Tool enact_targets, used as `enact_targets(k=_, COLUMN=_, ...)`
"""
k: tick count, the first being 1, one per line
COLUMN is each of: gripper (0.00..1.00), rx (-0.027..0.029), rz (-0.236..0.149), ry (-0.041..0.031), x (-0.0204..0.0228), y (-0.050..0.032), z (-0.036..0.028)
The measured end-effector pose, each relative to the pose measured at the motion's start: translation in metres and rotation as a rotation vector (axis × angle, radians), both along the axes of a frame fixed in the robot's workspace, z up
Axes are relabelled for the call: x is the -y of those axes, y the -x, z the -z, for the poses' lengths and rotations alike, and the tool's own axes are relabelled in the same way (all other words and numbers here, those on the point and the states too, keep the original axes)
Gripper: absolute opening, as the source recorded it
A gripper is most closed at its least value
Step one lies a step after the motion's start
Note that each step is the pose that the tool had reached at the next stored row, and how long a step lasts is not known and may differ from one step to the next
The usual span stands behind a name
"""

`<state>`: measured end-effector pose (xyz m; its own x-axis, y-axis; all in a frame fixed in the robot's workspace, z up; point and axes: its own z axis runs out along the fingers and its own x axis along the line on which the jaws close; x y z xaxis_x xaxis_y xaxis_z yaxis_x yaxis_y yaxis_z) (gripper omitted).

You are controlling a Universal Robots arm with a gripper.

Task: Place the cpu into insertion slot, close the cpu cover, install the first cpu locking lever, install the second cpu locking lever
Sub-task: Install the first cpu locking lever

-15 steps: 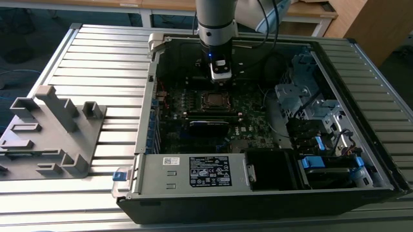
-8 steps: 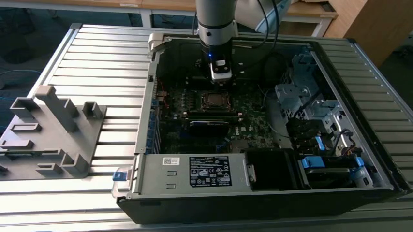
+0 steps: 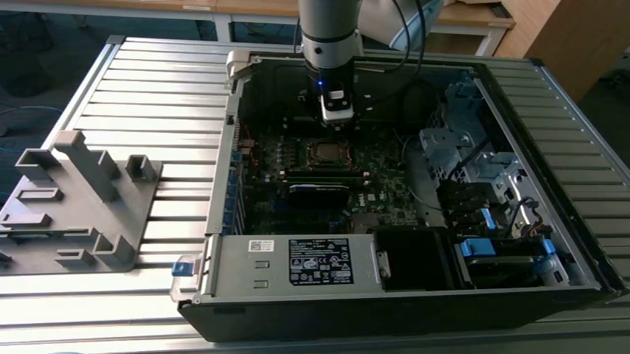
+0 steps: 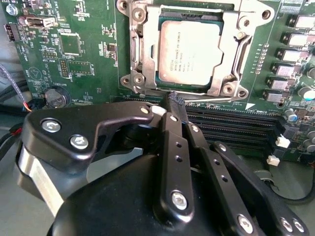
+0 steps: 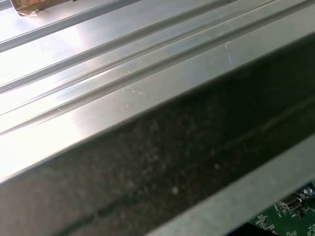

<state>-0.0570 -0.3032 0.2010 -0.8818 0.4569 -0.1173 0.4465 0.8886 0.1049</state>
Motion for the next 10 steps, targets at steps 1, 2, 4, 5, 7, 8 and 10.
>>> enact_targets(k=1, gripper=0.11, rx=0.0001, rz=0.0, ry=-0.0002, x=-0.0002, y=0.0001, z=0.0002)
enact_targets(k=2, gripper=0.11, rx=0.0, rz=0.001, ry=-0.0004, x=-0.0003, y=0.0001, z=0.0004)
enact_targets(k=4, gripper=0.11, rx=0.0002, rz=0.002, ry=-0.0012, x=-0.0007, y=0.0001, z=0.0008)
enact_targets(k=5, gripper=0.11, rx=0.0001, rz=0.004, ry=-0.0013, x=-0.0012, y=0.0002, z=0.0009)
enact_targets(k=7, gripper=0.11, rx=0.0001, rz=0.006, ry=-0.0013, x=-0.0022, y=0.0002, z=0.0011)
enact_targets(k=8, gripper=0.11, rx=0.0001, rz=0.008, ry=-0.0013, x=-0.0027, y=0.0001, z=0.0011)
enact_targets(k=10, gripper=0.11, rx=0.0, rz=0.01, ry=-0.0015, x=-0.0036, y=0.0002, z=0.0012)
